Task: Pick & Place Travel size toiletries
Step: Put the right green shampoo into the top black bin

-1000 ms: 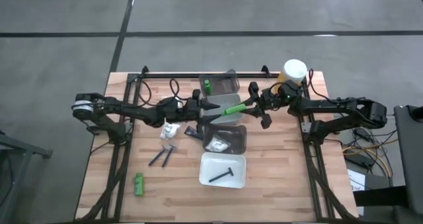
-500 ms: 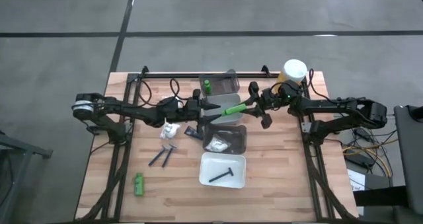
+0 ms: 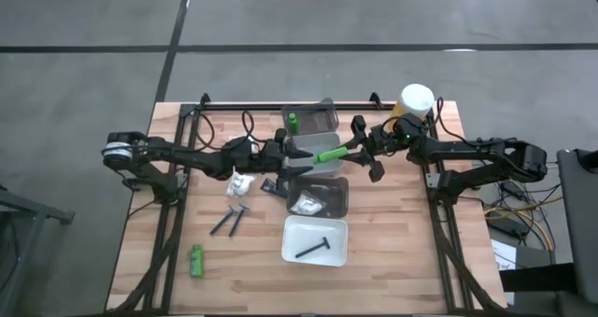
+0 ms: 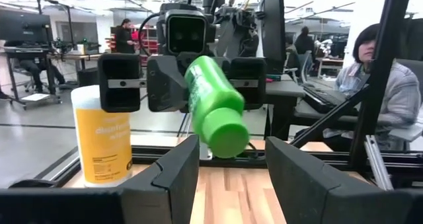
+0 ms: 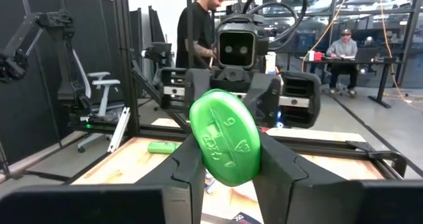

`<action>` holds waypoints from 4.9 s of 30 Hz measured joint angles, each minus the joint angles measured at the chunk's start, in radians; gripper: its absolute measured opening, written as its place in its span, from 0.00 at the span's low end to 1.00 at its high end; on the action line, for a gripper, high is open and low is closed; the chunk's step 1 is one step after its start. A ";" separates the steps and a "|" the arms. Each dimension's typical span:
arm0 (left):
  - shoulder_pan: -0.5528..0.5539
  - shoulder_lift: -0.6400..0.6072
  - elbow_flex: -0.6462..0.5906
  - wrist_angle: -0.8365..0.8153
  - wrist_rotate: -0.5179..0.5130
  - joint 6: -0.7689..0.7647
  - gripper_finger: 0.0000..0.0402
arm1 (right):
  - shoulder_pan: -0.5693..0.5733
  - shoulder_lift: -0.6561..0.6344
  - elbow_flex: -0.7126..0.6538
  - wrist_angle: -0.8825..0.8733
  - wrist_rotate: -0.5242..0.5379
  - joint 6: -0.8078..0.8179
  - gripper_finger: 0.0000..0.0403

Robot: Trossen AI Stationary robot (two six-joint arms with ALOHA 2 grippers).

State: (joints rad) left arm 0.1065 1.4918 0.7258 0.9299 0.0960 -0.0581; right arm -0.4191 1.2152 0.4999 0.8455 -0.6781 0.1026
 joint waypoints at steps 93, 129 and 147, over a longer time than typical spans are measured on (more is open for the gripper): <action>0.001 0.060 0.106 -0.050 -0.063 0.080 0.48 | 0.000 0.002 0.013 -0.027 0.015 0.001 0.21; 0.005 0.046 0.117 -0.134 -0.083 0.072 0.28 | -0.043 -0.037 0.017 -0.184 0.013 0.041 0.62; 0.199 0.028 0.456 -0.935 -0.116 0.042 0.28 | -0.130 -0.168 0.005 -0.621 0.054 -0.132 0.75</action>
State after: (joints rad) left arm 0.3054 1.5200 1.1814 -0.0050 -0.0200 -0.0162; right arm -0.5488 1.0470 0.5049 0.2246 -0.6242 -0.0298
